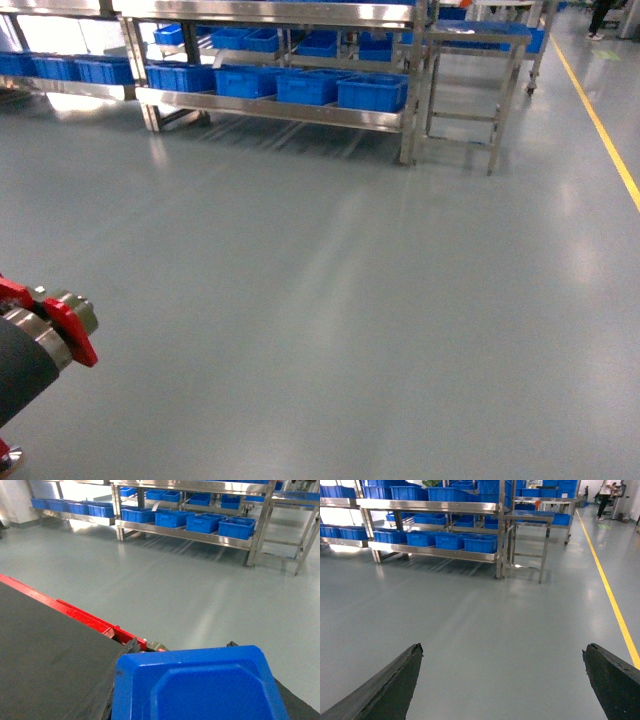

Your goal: Pick blue part to blue bin on bottom shelf

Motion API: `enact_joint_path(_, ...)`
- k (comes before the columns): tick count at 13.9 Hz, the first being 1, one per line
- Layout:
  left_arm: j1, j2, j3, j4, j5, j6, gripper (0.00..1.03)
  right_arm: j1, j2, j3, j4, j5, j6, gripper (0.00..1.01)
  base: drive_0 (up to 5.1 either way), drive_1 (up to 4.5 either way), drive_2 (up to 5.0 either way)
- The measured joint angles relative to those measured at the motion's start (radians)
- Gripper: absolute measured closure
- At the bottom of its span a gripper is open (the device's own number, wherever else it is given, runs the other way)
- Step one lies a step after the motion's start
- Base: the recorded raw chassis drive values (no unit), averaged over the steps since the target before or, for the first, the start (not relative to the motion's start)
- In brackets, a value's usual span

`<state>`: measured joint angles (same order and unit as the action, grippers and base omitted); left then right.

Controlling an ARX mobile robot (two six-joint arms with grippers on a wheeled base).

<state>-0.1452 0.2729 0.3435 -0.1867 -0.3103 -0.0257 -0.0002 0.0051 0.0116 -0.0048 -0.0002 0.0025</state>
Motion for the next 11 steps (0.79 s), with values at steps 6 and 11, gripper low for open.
enact_joint_path(6, 0.000, 0.000, 0.000, 0.000, 0.000, 0.000, 0.60, 0.000, 0.000, 0.000, 0.000, 0.000, 0.000, 0.03, -1.6, -1.57, -1.6)
enact_joint_path(11, -0.002, 0.002, 0.000, 0.000, 0.005, 0.000, 0.60, 0.000, 0.000, 0.000, 0.000, 0.002, 0.000, 0.03, -1.6, -1.57, -1.6)
